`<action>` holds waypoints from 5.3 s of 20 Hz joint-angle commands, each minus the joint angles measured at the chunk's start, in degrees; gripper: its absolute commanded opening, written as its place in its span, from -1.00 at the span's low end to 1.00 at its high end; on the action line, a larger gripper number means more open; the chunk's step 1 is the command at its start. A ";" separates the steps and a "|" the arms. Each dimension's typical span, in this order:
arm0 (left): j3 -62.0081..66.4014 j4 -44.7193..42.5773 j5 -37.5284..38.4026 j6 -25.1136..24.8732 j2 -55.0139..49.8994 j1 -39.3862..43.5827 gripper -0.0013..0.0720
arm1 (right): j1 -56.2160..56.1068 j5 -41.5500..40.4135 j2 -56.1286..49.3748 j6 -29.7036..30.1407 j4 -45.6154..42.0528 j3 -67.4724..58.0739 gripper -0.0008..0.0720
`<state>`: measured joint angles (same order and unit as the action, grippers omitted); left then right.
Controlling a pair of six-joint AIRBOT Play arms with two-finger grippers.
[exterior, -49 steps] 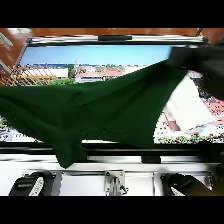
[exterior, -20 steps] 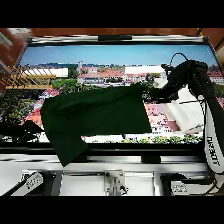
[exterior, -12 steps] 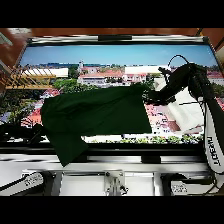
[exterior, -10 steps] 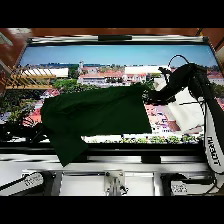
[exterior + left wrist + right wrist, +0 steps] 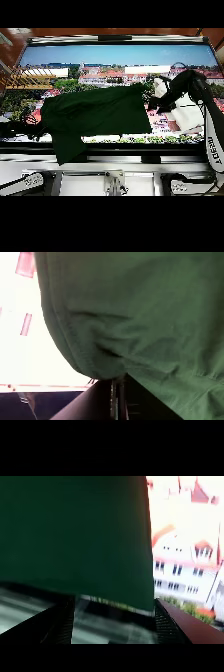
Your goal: Fold the shirts.
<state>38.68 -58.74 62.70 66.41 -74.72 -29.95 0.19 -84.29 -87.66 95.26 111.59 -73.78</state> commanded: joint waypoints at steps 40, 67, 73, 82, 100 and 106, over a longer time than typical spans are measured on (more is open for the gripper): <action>72.04 7.74 -7.28 8.17 39.28 4.57 -0.89 | -3.45 31.23 49.62 1.99 -4.98 -27.17 -0.82; 32.85 6.95 -11.41 1.75 -2.71 18.69 -0.88 | -3.50 40.13 -0.11 -7.85 -3.17 -6.38 -0.82; 40.39 8.90 -20.46 1.77 -13.07 19.96 -0.88 | -3.45 55.04 -4.13 -8.41 -3.74 -6.38 -0.82; 40.61 9.33 -28.52 2.25 -18.69 22.45 -0.88 | -3.45 56.06 -6.60 -19.91 -14.62 -6.38 -0.82; 44.70 -10.75 18.95 10.88 -19.34 19.28 -0.89 | -1.03 16.39 -3.34 -15.43 -11.41 -6.32 -0.82; 41.75 -10.73 18.78 13.00 -20.37 19.87 -0.89 | -1.38 14.75 -6.60 -16.09 -10.99 -6.32 -0.82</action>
<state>81.91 -68.64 79.90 78.11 -94.63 -10.20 -1.06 -67.09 -93.06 79.37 100.42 -80.12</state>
